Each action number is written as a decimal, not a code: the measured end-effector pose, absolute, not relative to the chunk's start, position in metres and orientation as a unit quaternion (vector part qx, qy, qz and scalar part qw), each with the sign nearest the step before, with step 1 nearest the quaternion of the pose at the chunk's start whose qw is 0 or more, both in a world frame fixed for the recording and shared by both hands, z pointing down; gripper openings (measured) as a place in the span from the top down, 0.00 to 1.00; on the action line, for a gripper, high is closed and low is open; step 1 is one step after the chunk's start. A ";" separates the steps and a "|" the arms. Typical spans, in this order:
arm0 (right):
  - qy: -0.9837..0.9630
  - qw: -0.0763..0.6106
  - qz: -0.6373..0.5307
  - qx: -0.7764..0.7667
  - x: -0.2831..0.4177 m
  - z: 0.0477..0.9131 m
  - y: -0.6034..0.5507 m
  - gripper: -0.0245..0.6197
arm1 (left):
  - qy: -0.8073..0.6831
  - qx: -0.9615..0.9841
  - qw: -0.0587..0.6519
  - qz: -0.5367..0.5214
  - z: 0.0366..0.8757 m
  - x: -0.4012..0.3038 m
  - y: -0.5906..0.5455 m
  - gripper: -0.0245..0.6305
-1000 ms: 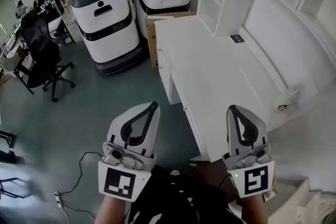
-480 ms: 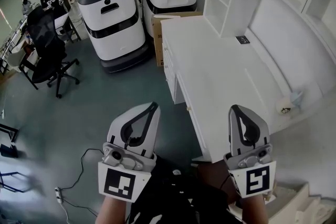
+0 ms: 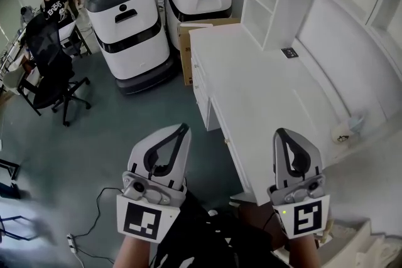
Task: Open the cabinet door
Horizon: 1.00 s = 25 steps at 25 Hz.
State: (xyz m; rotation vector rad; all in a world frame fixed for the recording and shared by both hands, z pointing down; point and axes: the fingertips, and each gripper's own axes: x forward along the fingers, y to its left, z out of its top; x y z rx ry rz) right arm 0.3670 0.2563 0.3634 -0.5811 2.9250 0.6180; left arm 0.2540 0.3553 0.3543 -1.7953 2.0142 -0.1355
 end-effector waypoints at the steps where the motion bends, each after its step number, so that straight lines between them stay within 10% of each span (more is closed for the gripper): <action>1: 0.959 0.045 0.203 -0.192 0.361 0.364 0.254 0.96 | 0.727 -0.650 0.217 -0.047 0.354 0.248 0.352 0.96; 25: 0.942 0.023 0.209 -0.263 0.191 0.340 0.196 0.96 | 0.686 -0.694 0.218 -0.032 0.335 0.059 0.280 0.96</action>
